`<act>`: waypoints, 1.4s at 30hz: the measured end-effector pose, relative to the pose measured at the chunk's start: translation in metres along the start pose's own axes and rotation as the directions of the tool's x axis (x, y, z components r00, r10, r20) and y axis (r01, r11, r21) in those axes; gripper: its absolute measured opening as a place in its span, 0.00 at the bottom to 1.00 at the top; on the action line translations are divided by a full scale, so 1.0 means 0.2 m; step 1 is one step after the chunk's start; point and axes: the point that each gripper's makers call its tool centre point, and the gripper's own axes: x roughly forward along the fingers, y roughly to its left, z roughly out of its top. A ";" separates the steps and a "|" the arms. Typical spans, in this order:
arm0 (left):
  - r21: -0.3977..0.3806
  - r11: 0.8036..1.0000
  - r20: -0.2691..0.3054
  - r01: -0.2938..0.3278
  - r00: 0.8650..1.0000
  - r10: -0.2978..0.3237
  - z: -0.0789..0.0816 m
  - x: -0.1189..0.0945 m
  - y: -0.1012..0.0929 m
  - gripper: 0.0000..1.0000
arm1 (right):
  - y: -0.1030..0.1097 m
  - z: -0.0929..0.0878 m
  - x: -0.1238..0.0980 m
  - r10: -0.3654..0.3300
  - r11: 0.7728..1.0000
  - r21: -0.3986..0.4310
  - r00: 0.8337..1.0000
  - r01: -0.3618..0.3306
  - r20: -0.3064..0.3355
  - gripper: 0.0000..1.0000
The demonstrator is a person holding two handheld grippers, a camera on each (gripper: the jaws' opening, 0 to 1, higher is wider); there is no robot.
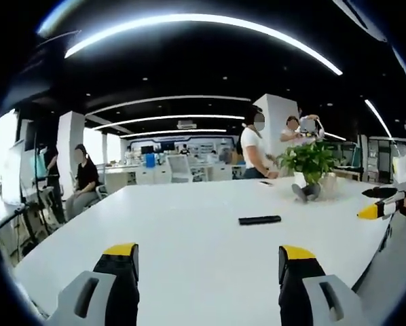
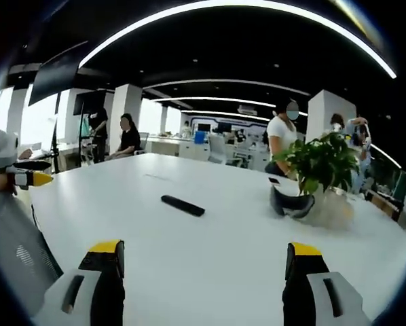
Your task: Press the specified remote control buttons in sequence, fully releasing each button before pressing the next.
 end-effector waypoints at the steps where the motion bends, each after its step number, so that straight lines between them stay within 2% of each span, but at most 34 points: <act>1: -0.007 1.000 0.006 -0.004 1.000 0.004 0.00 0.00 0.01 0.87 | 0.00 0.00 0.00 0.002 1.000 -0.004 1.000 -0.002 -0.007 0.99; 6: 0.020 1.000 -0.018 0.006 1.000 -0.006 -0.01 0.01 -0.02 0.86 | 0.03 0.00 0.00 0.016 1.000 0.003 1.000 -0.016 -0.013 0.98; 18: 0.014 1.000 -0.011 0.004 1.000 -0.004 0.00 0.00 -0.02 0.86 | 0.04 -0.03 0.00 0.020 1.000 -0.018 0.998 -0.021 -0.057 0.96; 42: 0.010 1.000 -0.014 0.009 1.000 -0.009 -0.01 0.01 -0.02 0.85 | 0.04 -0.03 0.01 0.031 0.999 -0.029 0.997 -0.033 -0.072 0.94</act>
